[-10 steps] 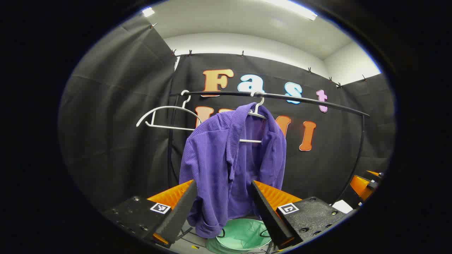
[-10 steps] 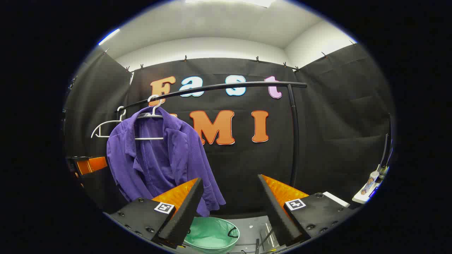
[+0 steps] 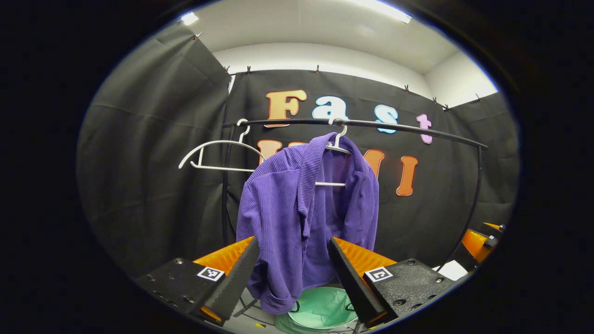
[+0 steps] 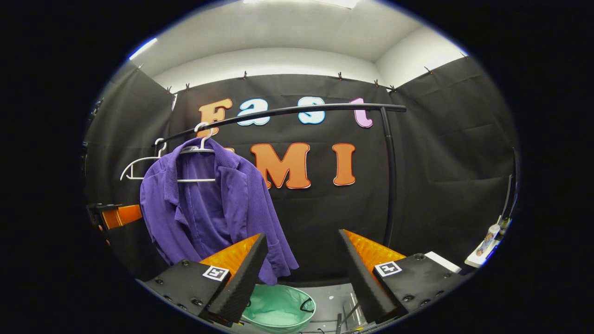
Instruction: Grasp the clothes on the hanger with both hands and then place them into the laundry hamper below.
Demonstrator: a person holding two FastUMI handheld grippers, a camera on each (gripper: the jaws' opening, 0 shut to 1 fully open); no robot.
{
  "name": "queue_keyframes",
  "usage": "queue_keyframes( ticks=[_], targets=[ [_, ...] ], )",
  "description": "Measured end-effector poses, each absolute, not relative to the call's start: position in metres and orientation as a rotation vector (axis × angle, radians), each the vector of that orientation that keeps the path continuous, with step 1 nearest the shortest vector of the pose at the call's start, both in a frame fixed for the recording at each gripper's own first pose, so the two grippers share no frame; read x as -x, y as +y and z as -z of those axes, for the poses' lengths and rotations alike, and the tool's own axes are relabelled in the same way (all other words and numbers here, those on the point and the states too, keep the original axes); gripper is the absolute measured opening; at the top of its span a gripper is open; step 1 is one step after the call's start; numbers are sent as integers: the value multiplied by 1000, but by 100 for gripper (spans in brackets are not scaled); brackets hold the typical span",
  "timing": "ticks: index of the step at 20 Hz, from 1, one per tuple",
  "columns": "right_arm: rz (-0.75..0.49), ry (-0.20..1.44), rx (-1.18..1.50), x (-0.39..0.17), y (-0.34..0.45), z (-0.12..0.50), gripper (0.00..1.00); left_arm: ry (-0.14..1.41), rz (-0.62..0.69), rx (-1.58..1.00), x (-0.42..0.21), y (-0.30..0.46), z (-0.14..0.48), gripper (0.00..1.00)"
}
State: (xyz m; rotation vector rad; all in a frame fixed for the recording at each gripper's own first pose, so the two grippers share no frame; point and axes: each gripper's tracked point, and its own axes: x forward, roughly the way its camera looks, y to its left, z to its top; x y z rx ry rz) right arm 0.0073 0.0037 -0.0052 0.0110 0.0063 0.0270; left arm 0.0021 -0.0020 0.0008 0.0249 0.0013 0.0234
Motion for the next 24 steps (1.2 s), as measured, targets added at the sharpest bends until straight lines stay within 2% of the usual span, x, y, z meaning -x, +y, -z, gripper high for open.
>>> queue_keyframes(
  ticks=[1, 4, 5, 6, 13, 24],
  targets=[
    [-34, 9, -14, -8, 5, 6, 99, -1, -28, -29, -2, -2, -2, 92],
    [-49, 26, -17, -14, 7, 12, 98, 1, -30, -29, 0, -4, -1, 92],
    [-54, 34, -18, -16, 10, 14, 98, 2, -31, -29, 0, -4, 0, 95],
    [-60, 39, -23, -18, 11, 14, 98, 5, -35, -30, 0, -3, 1, 92],
    [-93, 53, -11, -29, 29, 16, 99, 17, -55, -26, -7, 8, 4, 92],
    [-134, 76, -10, -70, 77, 25, 99, 56, -7, -24, -33, 12, 21, 92]
  ],
)
